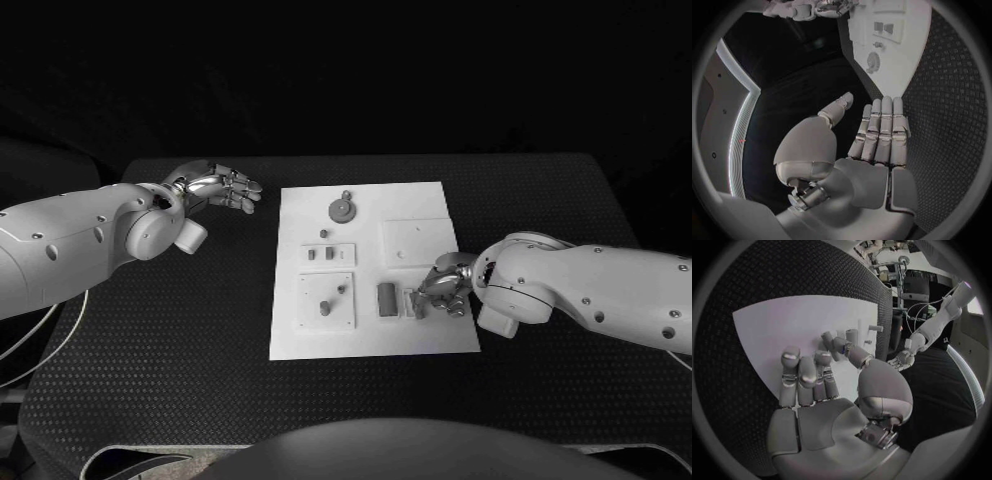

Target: Assemble the parts on the task board

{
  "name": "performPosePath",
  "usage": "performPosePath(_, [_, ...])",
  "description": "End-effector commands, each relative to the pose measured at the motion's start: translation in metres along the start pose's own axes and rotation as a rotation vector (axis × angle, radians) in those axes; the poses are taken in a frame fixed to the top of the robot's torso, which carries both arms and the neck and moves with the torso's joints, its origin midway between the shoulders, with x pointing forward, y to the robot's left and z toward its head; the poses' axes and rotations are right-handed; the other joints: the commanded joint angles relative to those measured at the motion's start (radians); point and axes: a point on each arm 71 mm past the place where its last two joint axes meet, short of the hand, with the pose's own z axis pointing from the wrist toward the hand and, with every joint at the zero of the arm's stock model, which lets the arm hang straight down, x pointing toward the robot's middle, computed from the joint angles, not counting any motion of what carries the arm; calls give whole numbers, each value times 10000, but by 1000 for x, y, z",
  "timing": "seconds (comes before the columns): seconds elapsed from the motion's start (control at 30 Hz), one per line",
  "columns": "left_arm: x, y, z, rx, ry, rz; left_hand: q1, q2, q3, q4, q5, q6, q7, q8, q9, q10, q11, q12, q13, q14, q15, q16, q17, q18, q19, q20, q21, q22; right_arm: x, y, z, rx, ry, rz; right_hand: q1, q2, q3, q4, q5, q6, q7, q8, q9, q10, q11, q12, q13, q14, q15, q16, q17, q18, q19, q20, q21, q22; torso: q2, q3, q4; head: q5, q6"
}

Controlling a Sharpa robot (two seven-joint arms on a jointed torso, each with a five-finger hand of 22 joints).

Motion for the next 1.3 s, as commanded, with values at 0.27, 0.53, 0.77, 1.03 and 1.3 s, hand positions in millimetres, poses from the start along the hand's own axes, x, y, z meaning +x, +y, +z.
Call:
performPosePath(0.27, [2, -1, 1, 72, 163, -48, 43, 15, 85, -5, 59, -55, -5, 55, -14, 18, 43, 46, -11, 38, 9, -71, 20, 64, -54, 25, 19, 5, -2, -5, 1, 54, -177, -156, 554, 581, 20, -4, 66, 26, 70, -19, 184, 60, 1, 19, -15, 17, -49, -17, -1, 271, 9, -44, 26, 145, 1, 7, 2, 28, 2])
performPosePath(0.53, [2, -2, 1, 75, 182, -49, 43, 14, 89, -5, 59, -56, -5, 57, -15, 18, 44, 47, -12, 39, 9, -75, 25, 63, -55, 26, 19, 6, -1, -3, 1, 11, -188, -140, 549, 581, 20, -5, 70, 29, 69, -18, 184, 61, -1, 19, -15, 5, -49, -25, -23, 271, 10, -44, 25, 143, -2, 0, -6, 31, 2])
performPosePath(0.77, [2, -1, 1, 65, 179, -48, 43, 16, 91, -4, 60, -56, -5, 59, -16, 19, 44, 47, -14, 39, 10, -78, 29, 63, -56, 26, 20, 6, -1, -3, 3, -14, -147, -115, 479, 511, -34, -1, 6, 34, 70, -17, 179, 63, 1, 17, -20, 1, -52, -34, -35, 271, 14, -41, 22, 137, 0, 1, 0, 15, 2])
performPosePath(1.03, [3, -1, 1, 47, 209, -52, 41, 15, 93, -3, 60, -57, -5, 60, -17, 18, 44, 47, -15, 39, 10, -81, 33, 63, -57, 26, 20, 7, 1, -1, 3, -7, 80, -187, 199, 189, -261, 61, -295, 32, 79, -26, 157, 60, 11, -13, -49, -19, -49, -80, -95, 271, 50, -11, -32, 86, -1, -3, -2, 23, 2])
performPosePath(1.3, [3, -1, 1, 47, 217, -51, 39, 11, 93, -2, 59, -60, -4, 61, -18, 17, 45, 47, -17, 39, 10, -85, 37, 62, -58, 27, 20, 7, 1, -1, 4, -17, 150, -240, -373, -329, -447, 415, -306, 32, 88, -62, 98, 47, 19, -48, -85, -65, -44, -148, -187, 271, 98, 26, -137, 12, 0, -2, -5, 28, 2])
